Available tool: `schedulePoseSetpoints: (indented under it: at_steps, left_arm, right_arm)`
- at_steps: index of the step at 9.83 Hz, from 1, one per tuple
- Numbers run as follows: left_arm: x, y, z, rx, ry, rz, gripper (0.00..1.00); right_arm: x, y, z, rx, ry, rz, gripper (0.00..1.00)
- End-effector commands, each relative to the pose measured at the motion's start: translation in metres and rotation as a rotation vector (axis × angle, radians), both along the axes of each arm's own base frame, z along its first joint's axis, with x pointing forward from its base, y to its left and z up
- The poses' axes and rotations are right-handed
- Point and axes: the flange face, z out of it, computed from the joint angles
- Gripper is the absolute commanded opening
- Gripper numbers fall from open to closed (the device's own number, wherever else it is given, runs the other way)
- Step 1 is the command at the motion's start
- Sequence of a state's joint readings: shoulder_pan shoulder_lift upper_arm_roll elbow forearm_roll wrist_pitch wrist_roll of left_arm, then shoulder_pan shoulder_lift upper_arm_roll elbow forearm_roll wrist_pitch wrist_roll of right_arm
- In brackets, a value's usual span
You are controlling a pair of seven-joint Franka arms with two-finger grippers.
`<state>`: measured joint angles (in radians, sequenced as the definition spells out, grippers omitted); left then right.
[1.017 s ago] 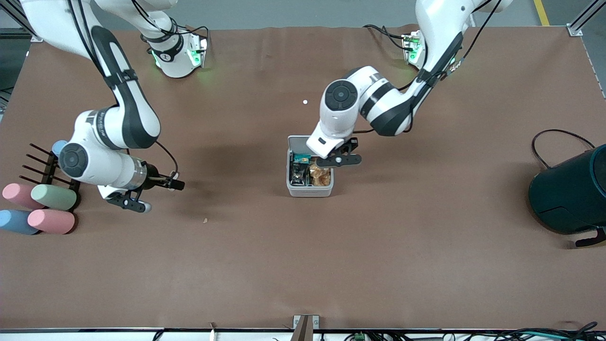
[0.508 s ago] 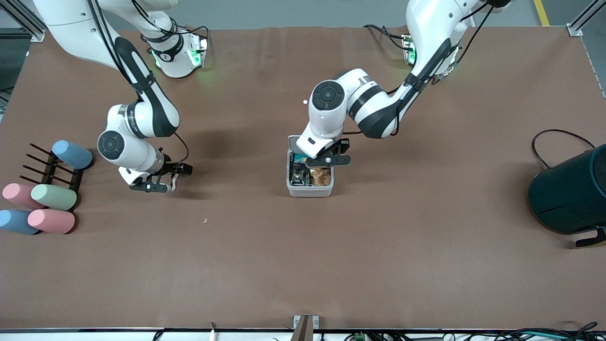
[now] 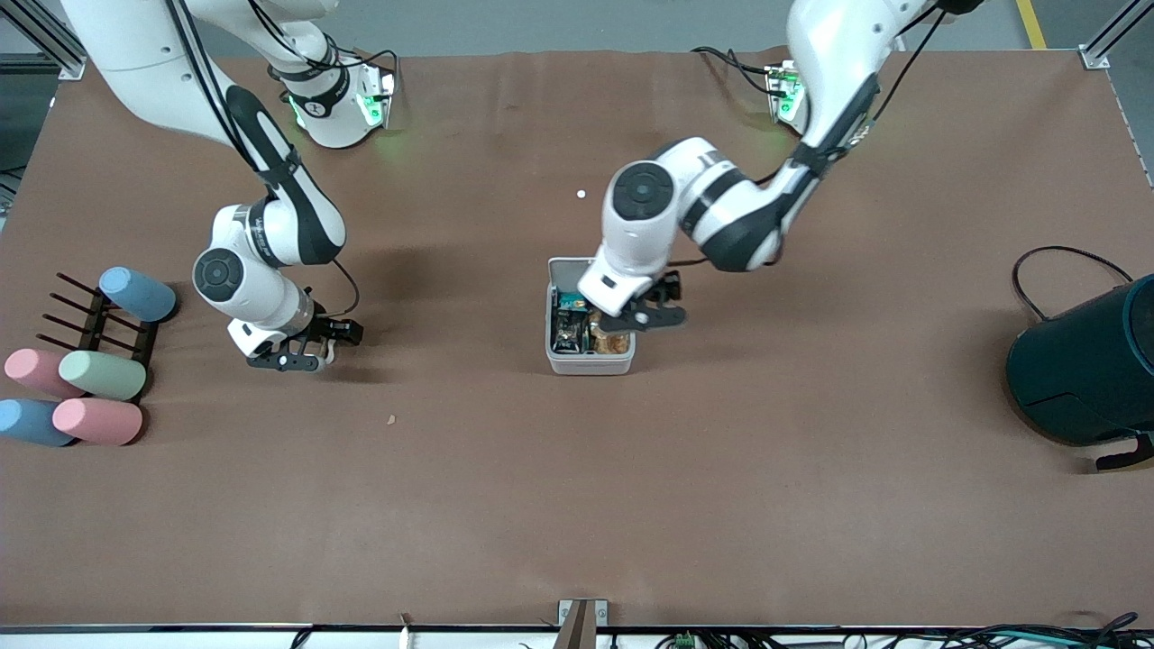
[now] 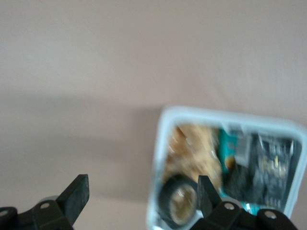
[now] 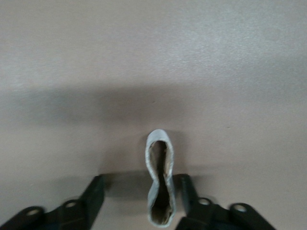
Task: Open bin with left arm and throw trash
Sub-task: 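Carry the white loop over the bin with the right gripper and release it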
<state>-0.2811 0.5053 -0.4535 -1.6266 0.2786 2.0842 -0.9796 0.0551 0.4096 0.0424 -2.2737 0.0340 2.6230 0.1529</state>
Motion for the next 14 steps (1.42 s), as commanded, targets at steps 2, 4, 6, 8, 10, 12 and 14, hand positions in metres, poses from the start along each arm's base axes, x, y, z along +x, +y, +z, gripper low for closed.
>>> schedulePoseSetpoints:
  at_steps: [2, 4, 6, 8, 10, 12, 14]
  left_arm:
    - [0.060, 0.095, 0.119, -0.038, 0.032, 0.038, 1.00]
    - [0.073, 0.153, 0.152, -0.044, 0.037, -0.016, 1.00]
    - [0.064, 0.204, 0.202, -0.063, 0.043, -0.023, 1.00]
    - [0.045, 0.290, 0.252, -0.082, 0.077, -0.064, 1.00]
    - [0.021, 0.360, 0.273, -0.085, 0.081, -0.127, 1.00]
    - [0.012, 0.382, 0.265, -0.072, 0.078, -0.190, 1.00]
    - [0.014, 0.396, 0.268, -0.051, 0.063, -0.204, 1.00]
  right_arm:
    - [0.006, -0.020, 0.008, -0.003, -0.017, -0.021, 0.00]
    - [0.024, -0.013, 0.024, 0.010, -0.058, -0.036, 0.00]
    - [0.063, 0.036, 0.073, 0.107, 0.020, -0.116, 0.00]
    - [0.095, 0.129, 0.156, 0.178, 0.015, -0.211, 0.00]
    - [0.094, 0.223, 0.214, 0.228, -0.032, -0.281, 0.00]
    - [0.073, 0.329, 0.206, 0.249, -0.010, -0.314, 0.00]
    - [0.050, 0.405, 0.190, 0.262, -0.001, -0.316, 0.00]
